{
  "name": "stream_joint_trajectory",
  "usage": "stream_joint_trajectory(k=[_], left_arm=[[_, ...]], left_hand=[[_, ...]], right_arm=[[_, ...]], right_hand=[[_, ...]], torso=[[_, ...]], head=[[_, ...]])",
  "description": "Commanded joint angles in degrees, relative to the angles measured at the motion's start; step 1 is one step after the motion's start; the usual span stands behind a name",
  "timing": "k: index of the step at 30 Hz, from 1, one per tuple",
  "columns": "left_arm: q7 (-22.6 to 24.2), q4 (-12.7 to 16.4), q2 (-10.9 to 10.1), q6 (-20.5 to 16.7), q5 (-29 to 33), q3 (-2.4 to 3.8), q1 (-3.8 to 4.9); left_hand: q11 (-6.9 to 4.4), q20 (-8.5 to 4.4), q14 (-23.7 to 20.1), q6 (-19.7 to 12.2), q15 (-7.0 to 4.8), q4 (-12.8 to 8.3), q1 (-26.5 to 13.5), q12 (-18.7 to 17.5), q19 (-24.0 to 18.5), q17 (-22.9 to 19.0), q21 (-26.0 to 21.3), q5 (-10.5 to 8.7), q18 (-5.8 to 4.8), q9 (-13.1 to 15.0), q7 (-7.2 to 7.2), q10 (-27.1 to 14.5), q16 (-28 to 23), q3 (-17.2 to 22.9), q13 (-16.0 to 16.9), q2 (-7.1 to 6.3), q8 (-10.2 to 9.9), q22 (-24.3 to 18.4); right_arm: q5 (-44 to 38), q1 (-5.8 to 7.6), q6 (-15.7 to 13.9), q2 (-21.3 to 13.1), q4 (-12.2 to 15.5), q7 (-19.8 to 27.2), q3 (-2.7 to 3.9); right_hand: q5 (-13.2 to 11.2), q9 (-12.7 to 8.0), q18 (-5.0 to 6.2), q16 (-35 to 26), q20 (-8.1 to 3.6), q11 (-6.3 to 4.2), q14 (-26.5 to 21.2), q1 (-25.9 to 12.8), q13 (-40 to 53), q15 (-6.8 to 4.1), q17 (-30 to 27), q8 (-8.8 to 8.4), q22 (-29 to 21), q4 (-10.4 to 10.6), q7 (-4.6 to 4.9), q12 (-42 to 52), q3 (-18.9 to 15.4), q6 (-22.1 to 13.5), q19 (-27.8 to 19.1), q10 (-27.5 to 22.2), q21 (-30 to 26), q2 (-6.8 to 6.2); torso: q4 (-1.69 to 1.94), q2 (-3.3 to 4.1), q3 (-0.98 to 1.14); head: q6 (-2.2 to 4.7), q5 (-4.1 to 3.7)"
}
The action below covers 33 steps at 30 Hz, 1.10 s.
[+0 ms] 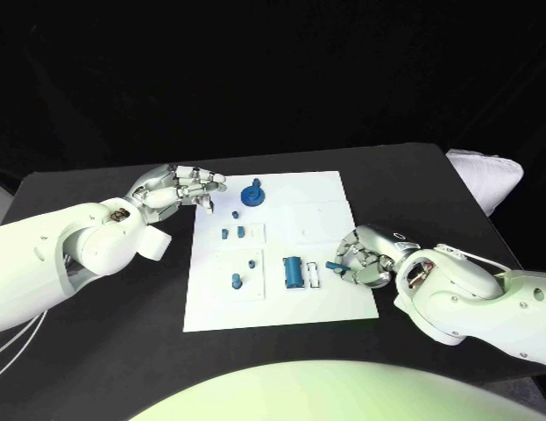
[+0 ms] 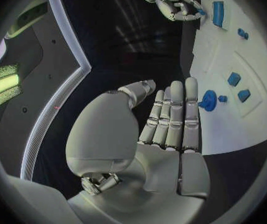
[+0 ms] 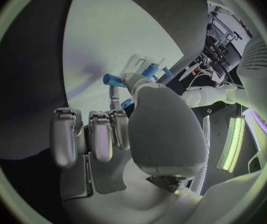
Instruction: Assemble the parts on the task board
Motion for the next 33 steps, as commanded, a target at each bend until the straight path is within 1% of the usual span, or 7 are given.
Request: stream_joint_trajectory(k=[1,7,9,13,18,25,33], left_arm=[[0.27,0.21,0.11,0.94,0.26,0.04,-0.01],[0.24,0.31,0.1,0.93,0.26,0.04,-0.01],[0.23,0.32,0.09,0.95,0.26,0.04,-0.01],[0.18,0.34,0.09,1.01,0.26,0.04,-0.01],[0.14,0.33,0.09,1.07,0.26,0.04,-0.01],[0.05,0.34,0.12,1.28,0.26,0.04,-0.01],[0.0,0.35,0.09,1.36,0.26,0.04,-0.01]], left_hand=[[0.42,0.11,0.13,-0.42,0.1,-0.09,0.21,-0.22,0.37,-0.07,0.4,0.12,0.84,-0.1,-0.06,-0.06,-0.33,0.41,-0.09,0.26,0.19,0.12],[0.42,0.11,0.13,-0.42,0.1,-0.09,0.21,-0.22,0.37,-0.07,0.4,0.12,0.84,-0.1,-0.06,-0.06,-0.33,0.41,-0.09,0.26,0.19,0.12],[0.42,0.11,0.13,-0.42,0.1,-0.09,0.21,-0.22,0.37,-0.07,0.4,0.12,0.84,-0.1,-0.06,-0.06,-0.33,0.41,-0.09,0.26,0.19,0.12],[0.42,0.11,0.13,-0.42,0.1,-0.09,0.21,-0.22,0.37,-0.07,0.4,0.12,0.84,-0.1,-0.06,-0.06,-0.33,0.41,-0.09,0.26,0.19,0.12],[0.42,0.11,0.13,-0.42,0.1,-0.09,0.21,-0.22,0.37,-0.07,0.4,0.12,0.84,-0.1,-0.06,-0.06,-0.33,0.41,-0.09,0.26,0.19,0.12],[0.42,0.11,0.13,-0.42,0.1,-0.09,0.21,-0.22,0.37,-0.07,0.4,0.12,0.84,-0.1,-0.06,-0.06,-0.33,0.41,-0.09,0.26,0.19,0.12],[0.43,0.11,0.12,-0.44,0.11,-0.12,0.24,-0.22,0.36,-0.08,0.45,0.13,0.84,-0.13,-0.05,-0.06,-0.34,0.48,-0.11,0.26,0.24,0.16]], right_arm=[[4.9,0.07,-0.93,0.76,0.05,1.18,-0.03],[7.0,-0.08,0.3,2.63,-1.0,0.95,-0.03],[7.38,-0.16,0.68,3.1,-1.26,0.75,-0.03],[8.22,-0.35,1.39,4.14,-1.82,0.36,-0.03],[8.91,-0.59,1.58,5.19,-2.28,0.03,-0.03],[9.4,-0.67,1.77,6.13,-3.11,-0.33,-0.02],[9.66,-0.84,2.16,6.91,-4.05,-0.52,-0.02]], right_hand=[[-0.71,0.61,-0.6,0.27,-0.33,-0.41,5.41,-1.18,12.04,-0.53,12.52,0.27,13.58,0.04,-0.43,0.22,0.52,0.16,4.68,3.64,0.42,0.09],[-1.97,0.87,-0.62,0.34,-0.32,-0.38,5.44,-4.24,12.13,-0.51,12.66,0.43,13.62,0.31,-0.41,0.38,0.59,0.16,4.71,3.76,0.53,0.25],[-1.11,0.97,-0.62,0.36,-0.32,-0.37,5.45,-5.7,12.15,-0.5,12.7,0.5,13.62,0.28,-0.4,0.41,0.26,0.19,4.71,3.79,0.51,0.21],[-1.75,1.09,-0.63,0.41,-0.28,-0.35,5.47,-8.48,12.29,-0.48,12.83,0.6,13.64,0.4,-0.4,0.68,-0.42,0.35,4.73,3.91,0.58,0.78],[-3.65,1.14,-0.64,0.52,-0.26,-0.29,5.53,-13.44,12.42,-0.43,13.07,0.57,13.66,0.5,-0.35,0.89,-2.07,0.49,4.75,4.03,0.63,1.8],[-3.59,1.2,-0.66,0.6,-0.27,-0.35,5.56,-14.65,12.56,-0.46,13.24,0.68,13.69,0.5,-0.45,1.14,-2.53,0.76,4.78,4.13,0.74,2.37],[-3.56,1.22,-0.64,0.61,-0.28,-0.37,5.57,-14.71,12.55,-0.47,13.26,0.71,13.66,0.47,-0.48,1.12,-2.55,0.81,4.76,4.12,0.64,2.43]], torso=[[0.02,0.06,-0.02],[0.04,0.04,-0.01],[0.07,0.03,0.01],[0.09,0.04,0.05],[0.02,0.09,0.07],[0.05,0.08,0.07],[0.03,0.08,0.07]], head=[[0.0,-0.08],[0.0,-0.13],[0.0,-0.16],[0.0,-0.21],[0.0,-0.21],[0.0,-0.22],[0.0,-0.18]])
